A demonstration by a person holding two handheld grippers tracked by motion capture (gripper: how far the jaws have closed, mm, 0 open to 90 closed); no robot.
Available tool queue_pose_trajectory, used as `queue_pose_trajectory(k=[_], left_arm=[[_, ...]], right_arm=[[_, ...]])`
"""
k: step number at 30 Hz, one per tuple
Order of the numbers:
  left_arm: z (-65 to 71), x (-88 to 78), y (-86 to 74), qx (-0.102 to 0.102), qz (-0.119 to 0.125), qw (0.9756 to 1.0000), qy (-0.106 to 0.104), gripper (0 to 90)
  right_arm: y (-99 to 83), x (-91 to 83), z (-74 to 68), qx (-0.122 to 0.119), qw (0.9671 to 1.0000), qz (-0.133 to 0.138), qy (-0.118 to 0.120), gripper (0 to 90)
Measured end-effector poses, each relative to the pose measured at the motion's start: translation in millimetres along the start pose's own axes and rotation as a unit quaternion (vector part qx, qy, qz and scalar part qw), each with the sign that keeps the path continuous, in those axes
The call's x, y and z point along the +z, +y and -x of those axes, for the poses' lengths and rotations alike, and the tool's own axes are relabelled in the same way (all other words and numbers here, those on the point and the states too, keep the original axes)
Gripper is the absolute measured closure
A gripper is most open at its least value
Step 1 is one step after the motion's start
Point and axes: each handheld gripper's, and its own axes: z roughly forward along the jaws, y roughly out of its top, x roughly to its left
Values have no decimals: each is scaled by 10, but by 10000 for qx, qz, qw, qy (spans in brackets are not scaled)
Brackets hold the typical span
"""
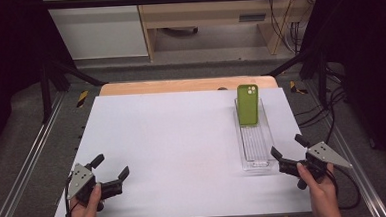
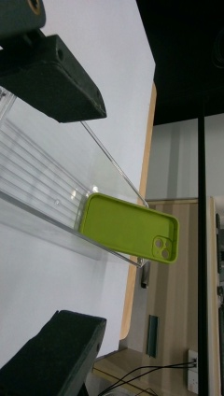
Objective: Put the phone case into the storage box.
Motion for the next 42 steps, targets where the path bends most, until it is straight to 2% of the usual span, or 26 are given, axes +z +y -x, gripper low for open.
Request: queue_pose_trajectory(k=[20, 34, 42], left_arm=[[22, 19, -4, 85, -23, 9999, -92, 14], [29, 31, -10, 122, -29, 9998, -127, 15], [29, 46, -19, 120, 44, 9997, -222, 15]], right_arm=[[-59, 64, -194, -199, 9994, 11, 281, 28], [-104, 184, -361, -280, 9979, 172, 552, 29], [-160, 236, -434, -322, 9970, 258, 648, 28]])
